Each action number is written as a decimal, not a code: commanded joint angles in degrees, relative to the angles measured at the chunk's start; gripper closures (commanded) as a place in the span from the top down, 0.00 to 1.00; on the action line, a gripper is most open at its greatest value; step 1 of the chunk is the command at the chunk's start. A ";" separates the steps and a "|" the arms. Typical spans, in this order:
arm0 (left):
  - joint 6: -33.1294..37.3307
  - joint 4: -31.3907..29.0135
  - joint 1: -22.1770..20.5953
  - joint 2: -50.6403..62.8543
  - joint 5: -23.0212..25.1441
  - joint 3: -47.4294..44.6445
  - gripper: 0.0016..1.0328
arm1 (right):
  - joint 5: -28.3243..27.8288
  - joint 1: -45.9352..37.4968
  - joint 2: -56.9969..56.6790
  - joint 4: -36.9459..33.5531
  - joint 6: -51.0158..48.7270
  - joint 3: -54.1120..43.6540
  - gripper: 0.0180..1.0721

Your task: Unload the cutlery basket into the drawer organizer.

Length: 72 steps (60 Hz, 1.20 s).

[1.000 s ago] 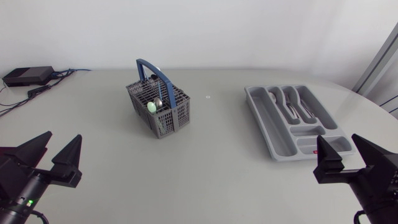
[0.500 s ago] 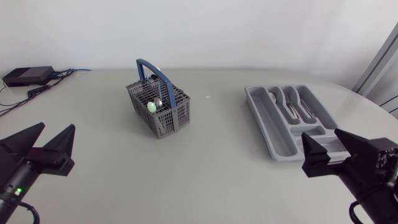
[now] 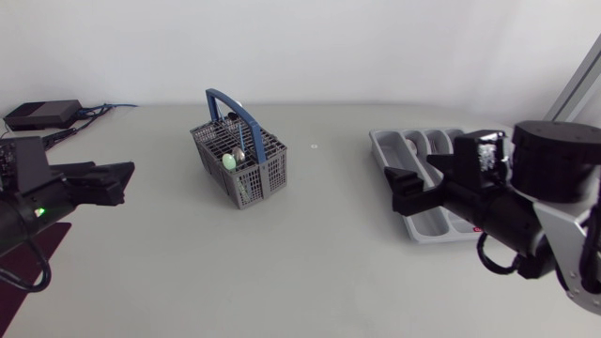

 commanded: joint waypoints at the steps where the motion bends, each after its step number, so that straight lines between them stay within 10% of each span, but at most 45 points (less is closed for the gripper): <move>1: -0.98 -0.93 0.91 5.43 1.38 4.31 0.90 | 0.64 2.71 5.68 -0.71 1.44 4.05 0.96; 30: 22.75 -7.08 4.52 27.93 4.55 16.70 0.86 | -1.65 11.59 26.43 -7.13 -1.72 21.01 0.96; 43: 33.39 -10.42 6.89 33.38 16.94 18.20 0.88 | -7.10 12.82 33.28 -9.15 -13.59 27.43 0.96; 72: 40.86 -10.59 9.18 37.16 23.53 18.72 0.88 | -12.11 13.08 52.00 -11.35 -10.87 46.85 0.89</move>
